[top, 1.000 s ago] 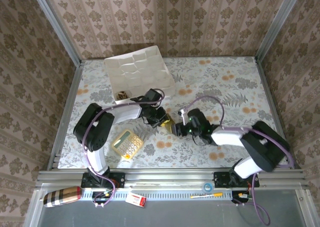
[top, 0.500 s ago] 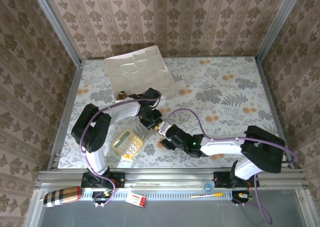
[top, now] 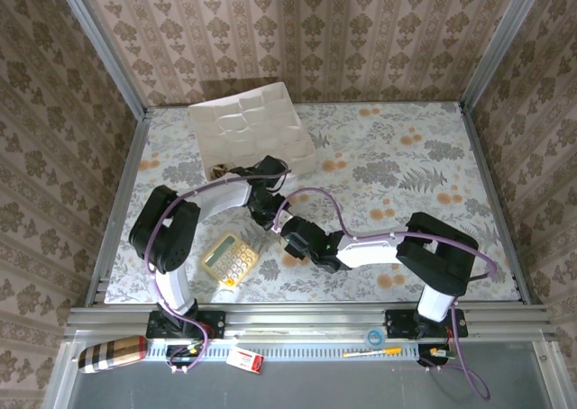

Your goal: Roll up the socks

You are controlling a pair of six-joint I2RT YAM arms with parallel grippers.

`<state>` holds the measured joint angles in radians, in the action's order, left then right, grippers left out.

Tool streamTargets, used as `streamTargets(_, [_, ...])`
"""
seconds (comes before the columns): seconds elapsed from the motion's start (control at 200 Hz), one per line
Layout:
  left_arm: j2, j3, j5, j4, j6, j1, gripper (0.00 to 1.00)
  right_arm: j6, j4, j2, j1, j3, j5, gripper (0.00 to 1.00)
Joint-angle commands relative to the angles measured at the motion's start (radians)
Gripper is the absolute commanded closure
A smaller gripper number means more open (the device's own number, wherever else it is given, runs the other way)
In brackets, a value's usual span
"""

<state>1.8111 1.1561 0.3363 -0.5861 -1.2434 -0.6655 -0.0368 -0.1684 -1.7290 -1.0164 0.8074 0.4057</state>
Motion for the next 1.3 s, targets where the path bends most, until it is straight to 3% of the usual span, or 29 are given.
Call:
streamTargets(0.0, [-0.007,-0.054,-0.055,-0.063,0.024,0.004,0.82,0.089,0.065,-0.015,0.055,-0.041,-0.063,1.0])
streamTargets(0.15, [-0.042,-0.102,-0.021,0.106,-0.002,0.022,0.58,0.178,0.052,0.012,0.115,-0.124,-0.255,1.0])
streamTargets(0.255, [-0.042,-0.106,-0.011,0.192,-0.01,0.027,0.51,0.235,0.015,0.009,0.167,-0.182,-0.406,1.0])
streamTargets(0.63, [0.025,-0.13,0.04,0.341,-0.05,0.026,0.49,0.387,-0.059,-0.057,0.318,-0.254,-0.691,1.0])
streamTargets(0.91, [0.085,-0.078,0.04,0.21,-0.003,0.006,0.49,0.489,-0.14,-0.111,0.398,-0.263,-0.839,1.0])
streamTargets(1.075, [0.124,-0.069,0.056,0.231,-0.002,-0.006,0.63,0.514,-0.164,-0.127,0.407,-0.248,-0.887,1.0])
streamTargets(1.235, [0.09,-0.064,0.021,0.208,-0.013,-0.011,1.0,0.497,-0.136,-0.093,0.411,-0.241,-0.869,1.0])
streamTargets(1.29, [0.07,-0.05,0.003,0.187,-0.003,-0.009,1.0,0.479,-0.118,-0.063,0.411,-0.243,-0.844,0.95])
